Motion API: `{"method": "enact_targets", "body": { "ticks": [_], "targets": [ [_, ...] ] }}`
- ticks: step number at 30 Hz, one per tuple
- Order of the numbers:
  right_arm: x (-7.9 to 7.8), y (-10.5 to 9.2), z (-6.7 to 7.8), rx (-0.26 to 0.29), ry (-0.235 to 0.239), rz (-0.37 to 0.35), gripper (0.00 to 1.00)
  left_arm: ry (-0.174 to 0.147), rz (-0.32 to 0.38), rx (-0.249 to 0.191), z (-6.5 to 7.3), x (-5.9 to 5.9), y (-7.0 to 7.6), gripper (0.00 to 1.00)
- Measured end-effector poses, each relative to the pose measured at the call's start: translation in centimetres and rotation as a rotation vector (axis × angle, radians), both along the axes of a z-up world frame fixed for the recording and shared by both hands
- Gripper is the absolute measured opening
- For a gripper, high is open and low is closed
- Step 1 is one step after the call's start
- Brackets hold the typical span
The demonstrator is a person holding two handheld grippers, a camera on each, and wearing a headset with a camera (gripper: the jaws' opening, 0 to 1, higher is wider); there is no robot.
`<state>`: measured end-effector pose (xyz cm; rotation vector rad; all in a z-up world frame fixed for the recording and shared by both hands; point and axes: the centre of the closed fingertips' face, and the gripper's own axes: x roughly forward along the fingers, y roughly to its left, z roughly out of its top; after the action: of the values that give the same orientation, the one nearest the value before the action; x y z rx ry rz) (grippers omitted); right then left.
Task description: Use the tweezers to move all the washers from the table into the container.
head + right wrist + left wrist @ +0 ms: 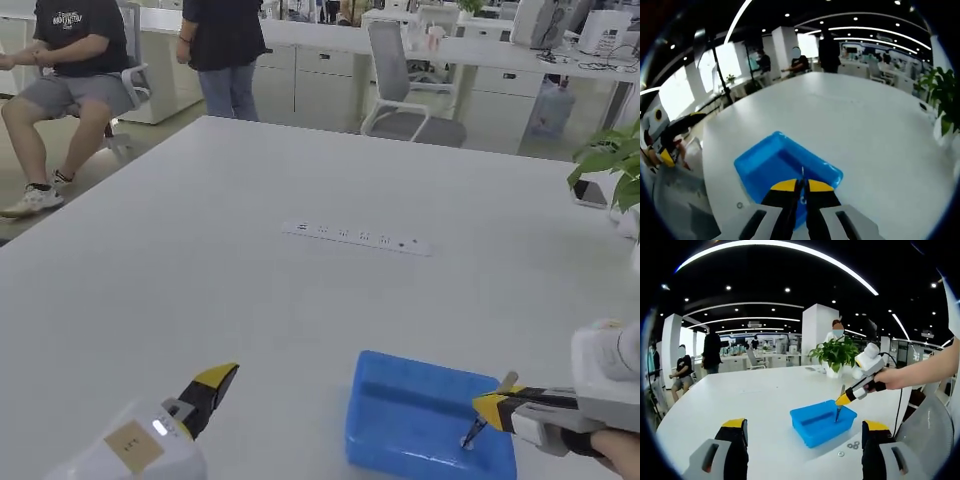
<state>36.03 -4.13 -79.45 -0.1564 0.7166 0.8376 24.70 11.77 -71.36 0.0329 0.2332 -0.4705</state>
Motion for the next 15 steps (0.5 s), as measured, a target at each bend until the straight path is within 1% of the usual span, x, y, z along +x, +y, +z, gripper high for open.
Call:
{"method": "enact_targets", "body": {
  "ticks": [3,5,7,9,13,15],
  "targets": [
    [-0.1,-0.1,0.5,0.015,-0.009,-0.017,0.03,-0.001,0.001,0.003,0.0,0.0,0.1,0.96],
    [-0.3,0.1,1.5,0.049,-0.021,-0.026,0.02,-0.001,-0.001,0.0,-0.1,0.0,0.1,0.96],
    [-0.9,0.6,2.8,0.076,-0.044,-0.022,0.02,0.001,0.004,0.009,-0.2,0.0,0.2,0.96],
    [-1.6,0.9,4.0,0.097,-0.073,-0.002,0.02,0.001,0.005,0.008,-0.2,0.0,0.3,0.96],
    [-3.2,1.1,5.7,0.14,-0.089,0.016,0.02,0.003,0.003,0.003,-0.1,-0.1,0.2,0.95],
    [-4.0,1.4,6.3,0.166,-0.087,0.018,0.02,0.006,0.001,0.003,-0.1,-0.2,0.2,0.95]
  ]
}}
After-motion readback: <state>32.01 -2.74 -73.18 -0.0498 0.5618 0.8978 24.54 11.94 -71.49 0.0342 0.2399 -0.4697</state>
